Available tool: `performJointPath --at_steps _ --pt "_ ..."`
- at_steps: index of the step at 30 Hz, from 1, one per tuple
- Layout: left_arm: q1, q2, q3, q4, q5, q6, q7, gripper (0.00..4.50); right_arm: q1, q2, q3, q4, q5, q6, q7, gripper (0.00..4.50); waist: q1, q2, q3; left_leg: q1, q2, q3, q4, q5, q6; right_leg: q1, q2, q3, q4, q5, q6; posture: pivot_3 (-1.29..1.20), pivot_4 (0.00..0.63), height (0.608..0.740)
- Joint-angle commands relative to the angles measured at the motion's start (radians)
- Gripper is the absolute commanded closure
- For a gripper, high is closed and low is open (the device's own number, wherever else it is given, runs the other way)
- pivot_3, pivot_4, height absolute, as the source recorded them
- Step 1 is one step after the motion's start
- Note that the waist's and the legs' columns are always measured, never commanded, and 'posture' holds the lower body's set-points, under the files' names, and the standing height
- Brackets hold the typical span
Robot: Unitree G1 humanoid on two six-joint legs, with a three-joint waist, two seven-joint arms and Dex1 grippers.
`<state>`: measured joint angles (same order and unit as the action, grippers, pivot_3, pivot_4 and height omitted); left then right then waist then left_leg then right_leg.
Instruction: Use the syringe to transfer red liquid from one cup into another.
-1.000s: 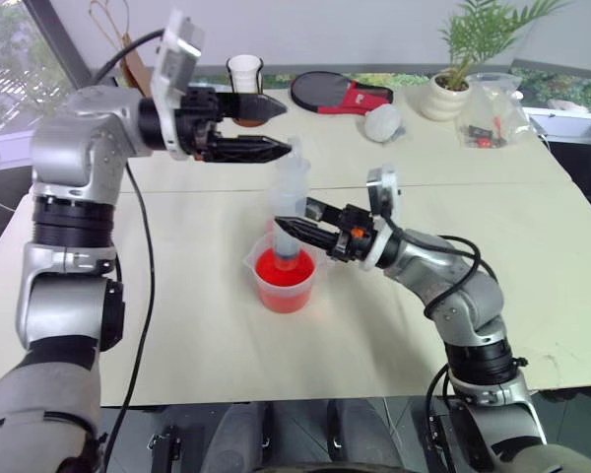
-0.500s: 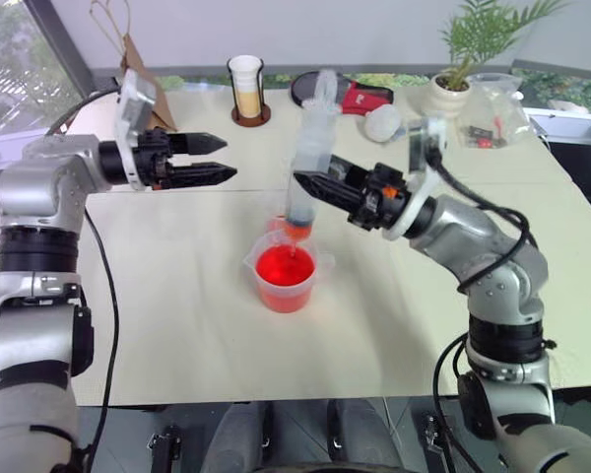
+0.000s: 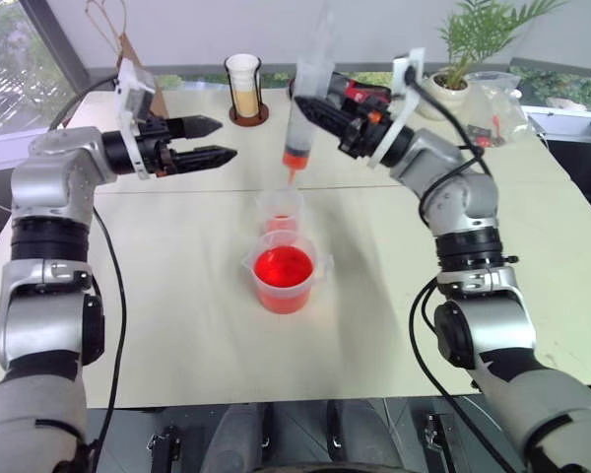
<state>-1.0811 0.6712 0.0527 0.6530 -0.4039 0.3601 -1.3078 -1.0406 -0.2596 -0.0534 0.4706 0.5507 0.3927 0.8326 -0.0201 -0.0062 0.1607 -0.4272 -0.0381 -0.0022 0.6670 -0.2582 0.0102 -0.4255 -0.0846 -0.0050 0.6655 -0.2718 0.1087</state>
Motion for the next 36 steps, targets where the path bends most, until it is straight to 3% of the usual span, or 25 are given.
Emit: performJointPath --at_steps 1,11,30,33,36 --pt "-0.108 -0.006 0.031 0.067 0.017 -0.083 -0.001 0.63 -0.035 0.02 0.012 0.032 -0.041 -0.068 0.044 3.1 0.002 0.0 0.0 0.0 0.0 0.0 0.0 0.0 0.0 0.0 0.0 0.0 0.0 0.0 0.0 0.0 0.15 0.74" --pt "-0.397 -0.09 0.036 0.352 0.069 -0.27 -0.049 0.63 -0.025 0.04 0.019 0.041 -0.084 -0.078 0.084 3.1 -0.003 0.0 0.0 0.0 0.0 0.0 0.0 0.0 0.0 0.0 0.0 0.0 0.0 0.0 0.0 0.0 0.15 0.74" --pt "-0.459 -0.179 0.04 0.507 0.163 -0.406 -0.048 0.63 0.068 0.051 0.069 -0.109 -0.116 -0.043 0.104 3.1 -0.023 0.0 0.0 0.0 0.0 0.0 -0.001 0.0 0.001 0.0 0.001 0.0 0.0 0.0 0.0 0.0 0.15 0.74" --pt "-0.459 -0.186 0.041 0.512 0.167 -0.411 -0.054 1.5 0.075 0.051 0.074 -0.122 -0.118 -0.04 0.105 3.1 -0.023 0.0 0.0 0.0 0.0 0.0 0.0 -0.001 0.001 0.0 0.001 0.0 0.0 0.0 0.0 0.0 0.15 0.74" --pt "-0.46 -0.195 0.041 0.513 0.175 -0.419 -0.055 3.03 0.077 0.05 0.08 -0.128 -0.122 -0.04 0.107 3.1 -0.021 0.0 0.0 -0.001 0.0 0.0 0.0 -0.001 0.001 0.0 0.0 0.0 0.0 0.0 0.0 0.0 0.15 0.74"
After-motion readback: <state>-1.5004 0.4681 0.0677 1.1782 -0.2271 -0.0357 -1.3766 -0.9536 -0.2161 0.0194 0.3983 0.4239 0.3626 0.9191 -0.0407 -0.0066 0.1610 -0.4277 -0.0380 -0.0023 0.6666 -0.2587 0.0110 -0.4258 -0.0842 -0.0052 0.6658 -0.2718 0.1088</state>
